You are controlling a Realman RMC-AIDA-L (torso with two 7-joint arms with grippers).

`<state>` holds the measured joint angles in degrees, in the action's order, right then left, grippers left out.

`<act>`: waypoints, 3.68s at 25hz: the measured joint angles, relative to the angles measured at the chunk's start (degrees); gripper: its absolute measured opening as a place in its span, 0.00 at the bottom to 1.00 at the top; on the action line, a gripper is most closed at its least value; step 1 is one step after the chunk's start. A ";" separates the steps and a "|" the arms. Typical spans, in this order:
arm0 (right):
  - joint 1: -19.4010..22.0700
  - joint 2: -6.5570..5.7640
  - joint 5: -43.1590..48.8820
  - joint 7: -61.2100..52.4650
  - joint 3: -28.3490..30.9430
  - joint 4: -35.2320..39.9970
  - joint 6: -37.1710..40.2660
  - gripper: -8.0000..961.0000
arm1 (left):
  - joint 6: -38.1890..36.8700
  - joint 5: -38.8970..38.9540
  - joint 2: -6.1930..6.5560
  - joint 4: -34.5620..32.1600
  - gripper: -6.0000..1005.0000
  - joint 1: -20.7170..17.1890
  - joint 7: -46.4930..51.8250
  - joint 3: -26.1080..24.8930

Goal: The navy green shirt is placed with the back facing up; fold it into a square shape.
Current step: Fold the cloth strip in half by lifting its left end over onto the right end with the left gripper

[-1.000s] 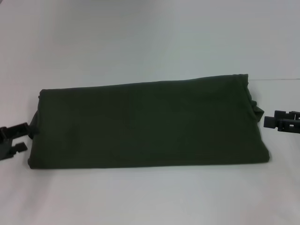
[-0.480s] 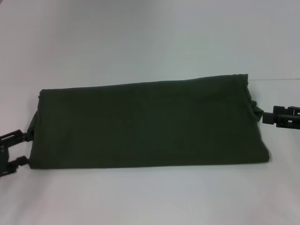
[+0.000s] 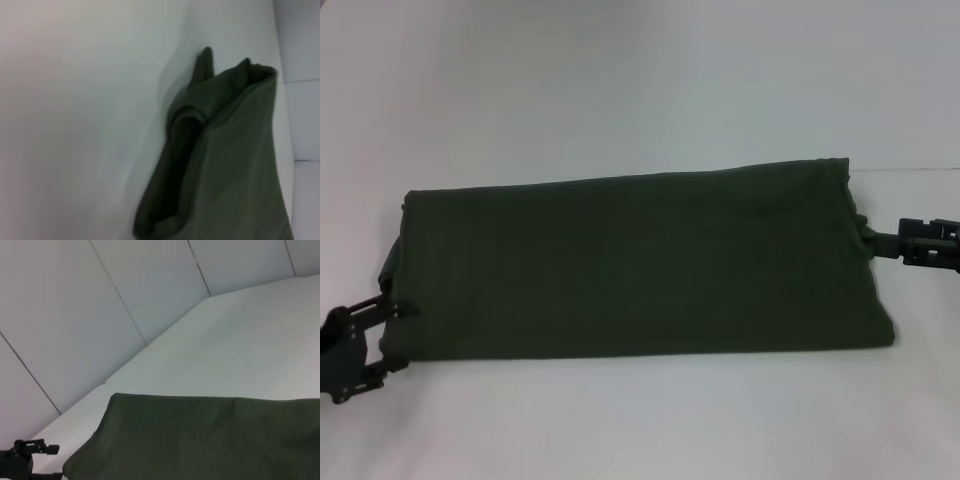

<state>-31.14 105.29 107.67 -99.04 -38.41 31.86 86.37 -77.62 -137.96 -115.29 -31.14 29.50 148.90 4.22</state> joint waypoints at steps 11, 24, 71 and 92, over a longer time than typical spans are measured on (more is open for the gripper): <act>-0.40 0.10 0.00 0.27 0.00 -0.04 -0.75 0.94 | 3.43 -0.03 -0.27 2.11 0.79 -0.20 1.00 0.25; -0.87 0.18 -0.01 0.52 0.04 -0.12 -1.55 0.94 | 7.75 0.09 -0.28 3.32 0.79 0.34 2.32 0.38; -0.78 0.35 -0.06 0.75 0.44 -0.04 -2.00 0.94 | 15.41 1.85 0.00 6.43 0.79 4.77 -0.13 0.44; -0.71 0.45 -0.06 0.84 0.54 -0.25 -1.55 0.94 | 16.15 1.82 -0.24 7.45 0.76 4.98 -1.25 0.40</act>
<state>-31.86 105.73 107.61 -98.20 -37.87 31.61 84.82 -61.48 -136.15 -115.53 -23.69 34.49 147.65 4.62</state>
